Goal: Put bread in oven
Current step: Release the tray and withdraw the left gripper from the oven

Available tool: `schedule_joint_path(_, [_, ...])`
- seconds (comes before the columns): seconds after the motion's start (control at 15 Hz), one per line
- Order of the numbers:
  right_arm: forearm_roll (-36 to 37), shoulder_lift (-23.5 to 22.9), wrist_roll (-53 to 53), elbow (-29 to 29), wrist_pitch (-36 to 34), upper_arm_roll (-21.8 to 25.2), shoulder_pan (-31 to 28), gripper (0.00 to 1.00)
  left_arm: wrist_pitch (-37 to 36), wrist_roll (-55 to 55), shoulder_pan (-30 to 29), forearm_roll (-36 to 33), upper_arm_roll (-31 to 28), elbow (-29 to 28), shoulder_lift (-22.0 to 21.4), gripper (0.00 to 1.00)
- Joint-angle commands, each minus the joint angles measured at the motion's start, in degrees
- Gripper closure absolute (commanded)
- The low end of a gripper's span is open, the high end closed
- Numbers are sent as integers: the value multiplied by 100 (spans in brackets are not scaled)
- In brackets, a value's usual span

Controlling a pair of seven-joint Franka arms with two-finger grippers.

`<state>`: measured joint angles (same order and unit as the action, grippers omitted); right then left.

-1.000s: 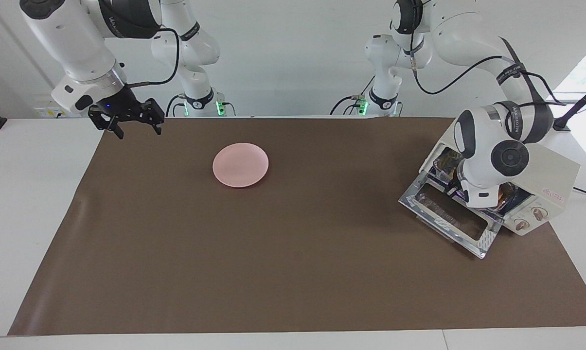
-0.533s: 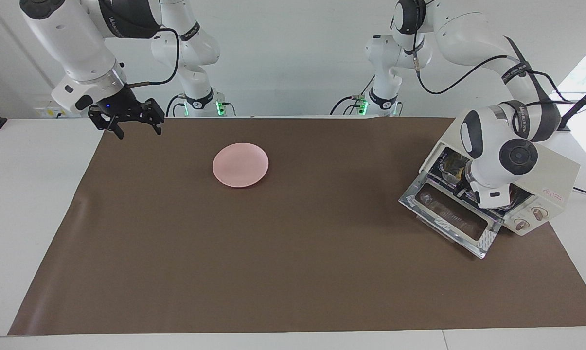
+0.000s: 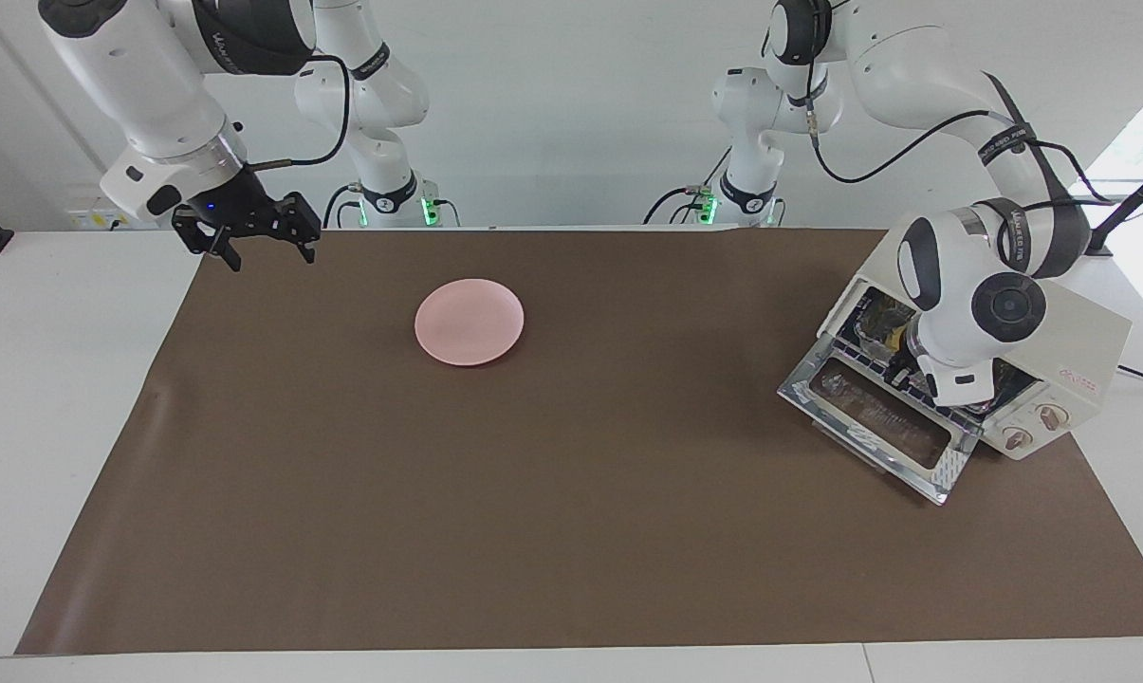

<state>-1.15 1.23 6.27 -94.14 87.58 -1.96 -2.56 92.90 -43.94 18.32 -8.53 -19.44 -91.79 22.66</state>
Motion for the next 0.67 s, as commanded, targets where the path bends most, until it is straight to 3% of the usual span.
schedule_joint_path(0.0, [-96, 97, 146, -60, -75, -33, -69, 0, 202, 35, 14, -166, 2, -251, -201, 0])
schedule_joint_path(0.6, [-96, 97, 146, -60, -75, -33, -69, 0, 650, 1238, 5, -157, 2, 100, -201, 0])
